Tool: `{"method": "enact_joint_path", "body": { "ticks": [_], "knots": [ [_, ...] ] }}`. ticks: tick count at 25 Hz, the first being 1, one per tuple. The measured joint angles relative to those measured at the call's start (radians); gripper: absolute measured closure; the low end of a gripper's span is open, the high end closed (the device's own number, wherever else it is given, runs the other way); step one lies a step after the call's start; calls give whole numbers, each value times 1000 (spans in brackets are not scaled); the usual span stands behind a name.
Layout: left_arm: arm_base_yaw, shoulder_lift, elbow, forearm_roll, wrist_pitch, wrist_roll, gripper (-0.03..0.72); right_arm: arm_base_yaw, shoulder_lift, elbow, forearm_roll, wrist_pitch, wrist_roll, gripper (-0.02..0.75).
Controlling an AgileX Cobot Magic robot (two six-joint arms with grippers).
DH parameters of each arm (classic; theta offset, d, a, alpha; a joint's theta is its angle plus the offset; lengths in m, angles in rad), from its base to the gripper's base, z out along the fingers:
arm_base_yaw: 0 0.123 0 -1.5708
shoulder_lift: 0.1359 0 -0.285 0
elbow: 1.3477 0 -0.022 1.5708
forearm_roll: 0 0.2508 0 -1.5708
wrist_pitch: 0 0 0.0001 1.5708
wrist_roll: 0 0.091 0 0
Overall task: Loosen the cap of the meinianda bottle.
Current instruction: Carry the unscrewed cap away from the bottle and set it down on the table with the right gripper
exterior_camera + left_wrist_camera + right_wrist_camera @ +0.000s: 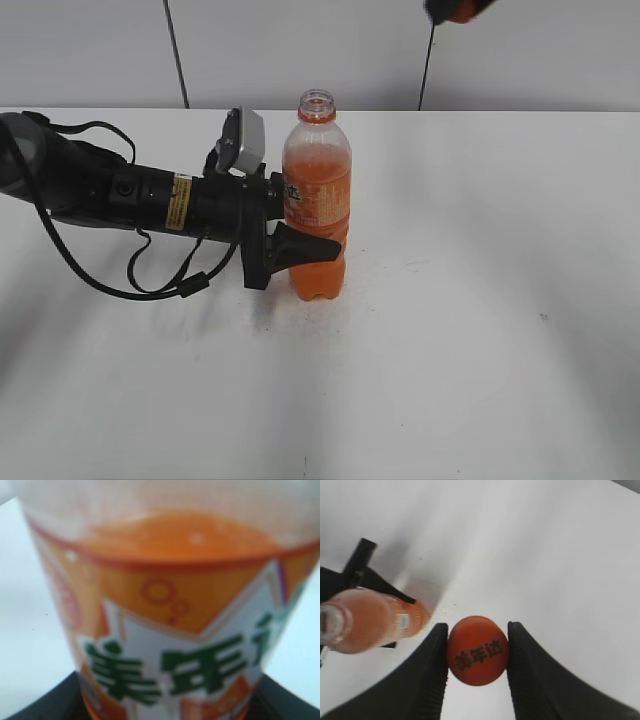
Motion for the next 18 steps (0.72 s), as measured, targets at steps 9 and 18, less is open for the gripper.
{"method": "enact_joint_path", "body": {
  "ticks": [9,18],
  "knots": [
    [0,0,0,-4,0,-2,285,-289,-262,698,93,-357,6,469],
    [0,0,0,-8,0,-3,285,-292,-53,963,103,-846,6,469]
  ]
}}
